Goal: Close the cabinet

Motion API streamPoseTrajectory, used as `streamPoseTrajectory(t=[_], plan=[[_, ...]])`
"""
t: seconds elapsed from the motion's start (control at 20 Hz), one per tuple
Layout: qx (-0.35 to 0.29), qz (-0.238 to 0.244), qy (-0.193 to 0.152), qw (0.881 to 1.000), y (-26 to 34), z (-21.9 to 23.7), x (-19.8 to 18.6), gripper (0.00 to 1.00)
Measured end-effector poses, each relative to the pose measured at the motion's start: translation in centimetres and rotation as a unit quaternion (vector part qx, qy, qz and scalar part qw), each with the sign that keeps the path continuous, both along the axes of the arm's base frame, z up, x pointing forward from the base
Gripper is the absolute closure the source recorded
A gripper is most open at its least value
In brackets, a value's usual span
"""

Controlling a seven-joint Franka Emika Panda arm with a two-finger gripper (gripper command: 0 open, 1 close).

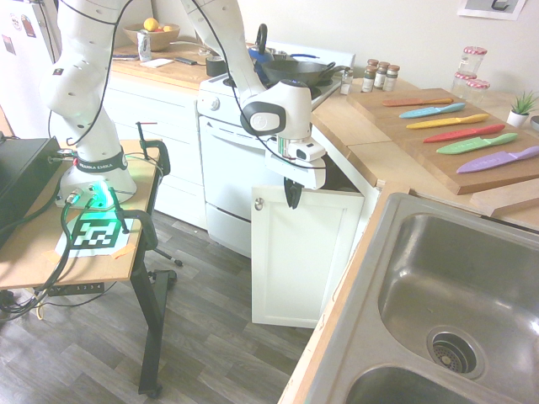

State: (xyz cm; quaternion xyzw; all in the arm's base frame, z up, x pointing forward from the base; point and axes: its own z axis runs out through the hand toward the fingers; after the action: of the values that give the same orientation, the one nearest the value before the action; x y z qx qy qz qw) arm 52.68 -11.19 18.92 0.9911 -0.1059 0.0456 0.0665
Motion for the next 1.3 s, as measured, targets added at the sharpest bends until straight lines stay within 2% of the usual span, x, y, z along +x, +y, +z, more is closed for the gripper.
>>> streamPoseTrajectory(t=[0.3,0.65,1.3], plan=[[-0.001,0.0,0.0,1.0,2.8,-0.1,0.4,1.0],[0.002,-0.029,-0.003,1.0,6.2,0.5,1.5,1.0],[0.0,-0.057,0.009,0.998,18.7,4.2,5.7,1.0]])
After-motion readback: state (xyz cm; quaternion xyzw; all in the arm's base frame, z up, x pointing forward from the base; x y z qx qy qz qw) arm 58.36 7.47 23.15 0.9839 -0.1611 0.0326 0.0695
